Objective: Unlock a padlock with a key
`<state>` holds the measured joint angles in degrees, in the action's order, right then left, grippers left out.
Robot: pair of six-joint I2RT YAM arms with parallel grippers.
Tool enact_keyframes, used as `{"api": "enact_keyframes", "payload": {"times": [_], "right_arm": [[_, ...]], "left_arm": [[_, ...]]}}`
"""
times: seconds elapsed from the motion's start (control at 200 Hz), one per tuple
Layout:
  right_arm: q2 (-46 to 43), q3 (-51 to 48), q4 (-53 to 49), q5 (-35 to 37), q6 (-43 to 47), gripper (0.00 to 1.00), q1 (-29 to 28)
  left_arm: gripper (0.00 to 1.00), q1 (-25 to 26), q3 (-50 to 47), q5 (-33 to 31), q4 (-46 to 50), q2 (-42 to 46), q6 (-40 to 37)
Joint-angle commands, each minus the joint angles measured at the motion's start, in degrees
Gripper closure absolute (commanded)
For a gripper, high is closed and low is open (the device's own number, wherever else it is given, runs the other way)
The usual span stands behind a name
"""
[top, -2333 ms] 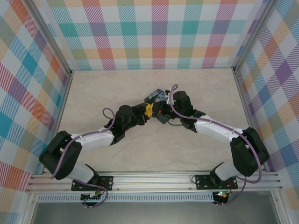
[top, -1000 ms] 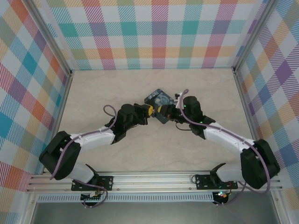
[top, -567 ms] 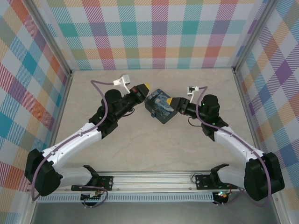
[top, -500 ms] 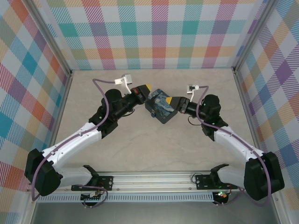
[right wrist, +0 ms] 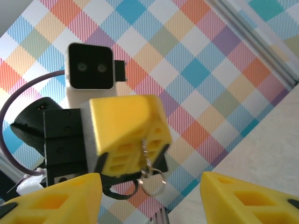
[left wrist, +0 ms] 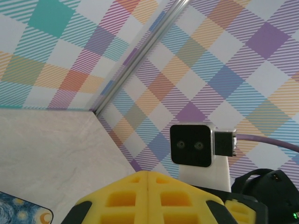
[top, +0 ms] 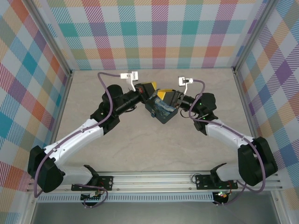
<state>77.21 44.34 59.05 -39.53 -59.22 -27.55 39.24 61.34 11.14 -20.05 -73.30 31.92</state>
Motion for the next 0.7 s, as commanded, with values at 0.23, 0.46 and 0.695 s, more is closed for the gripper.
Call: {"api": "enact_keyframes", "payload": {"times": [0.23,0.46,0.695], "right_arm": [[2.59,3.49,3.80,0.24,-0.63,0.55,-1.97],[2.42,2.43,3.19,0.68,-0.63,0.65,-1.99],[3.47,2.80,3.10,1.03,-1.15,0.71,-2.15]], "left_arm": [[1.00,-0.05,1.48,0.13,-2.96,-0.33,1.19],[1.00,-0.05,0.91,-1.12,-3.48,-0.27,2.08],[1.00,-0.10,0.75,-0.39,-4.65,-0.76,3.47]]}}
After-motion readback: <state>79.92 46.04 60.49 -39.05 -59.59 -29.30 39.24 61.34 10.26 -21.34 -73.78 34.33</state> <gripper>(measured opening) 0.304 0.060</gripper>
